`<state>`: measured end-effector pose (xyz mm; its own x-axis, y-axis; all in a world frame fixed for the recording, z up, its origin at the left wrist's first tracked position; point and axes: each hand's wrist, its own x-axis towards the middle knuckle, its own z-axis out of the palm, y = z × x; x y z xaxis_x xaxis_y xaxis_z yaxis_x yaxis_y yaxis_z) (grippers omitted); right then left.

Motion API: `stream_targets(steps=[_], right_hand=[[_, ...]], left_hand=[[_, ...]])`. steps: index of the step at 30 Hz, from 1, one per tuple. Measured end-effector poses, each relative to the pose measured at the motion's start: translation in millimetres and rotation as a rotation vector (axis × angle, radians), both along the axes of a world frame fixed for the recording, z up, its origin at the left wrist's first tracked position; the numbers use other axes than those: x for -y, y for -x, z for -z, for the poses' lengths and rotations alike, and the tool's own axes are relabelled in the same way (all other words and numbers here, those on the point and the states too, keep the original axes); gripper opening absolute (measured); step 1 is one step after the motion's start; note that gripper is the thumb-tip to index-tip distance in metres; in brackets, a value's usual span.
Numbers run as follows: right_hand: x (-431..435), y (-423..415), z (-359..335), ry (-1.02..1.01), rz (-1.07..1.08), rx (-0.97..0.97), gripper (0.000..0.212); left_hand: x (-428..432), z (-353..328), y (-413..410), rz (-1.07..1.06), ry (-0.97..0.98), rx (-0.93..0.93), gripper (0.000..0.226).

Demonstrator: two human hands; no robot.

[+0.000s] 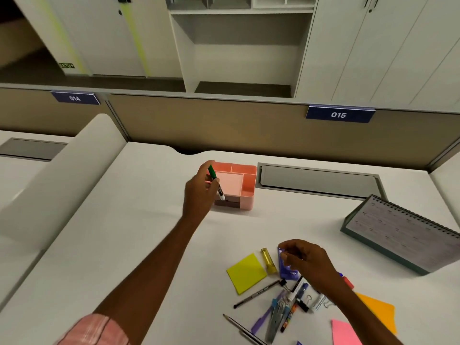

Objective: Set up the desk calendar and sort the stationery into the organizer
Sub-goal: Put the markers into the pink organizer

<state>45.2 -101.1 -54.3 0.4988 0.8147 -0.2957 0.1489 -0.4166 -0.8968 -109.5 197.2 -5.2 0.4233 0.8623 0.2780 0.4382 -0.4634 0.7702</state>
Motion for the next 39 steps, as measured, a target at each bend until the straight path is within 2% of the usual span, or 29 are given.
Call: stream_targets(steps=[7, 14, 28, 39], right_hand=[[6.7, -2.0, 17.0, 0.049, 0.041, 0.038, 0.023], [12.9, -5.5, 34.4, 0.116, 0.098, -0.021, 0.019], [25.7, -8.2, 52.2, 0.175, 0.092, -0.089, 0.018], [33.4, -10.1, 57.3, 0.205, 0.102, -0.117, 0.018]], left_hand=[[-52.5, -2.2, -16.6, -0.059, -0.105, 0.037, 0.037], [-86.4, 12.9, -33.0, -0.045, -0.164, -0.026, 0.038], [-112.5, 56.9, -39.8, -0.087, -0.128, -0.342, 0.036], [-116.9, 64.5, -43.3, -0.076, -0.105, -0.44, 0.039]])
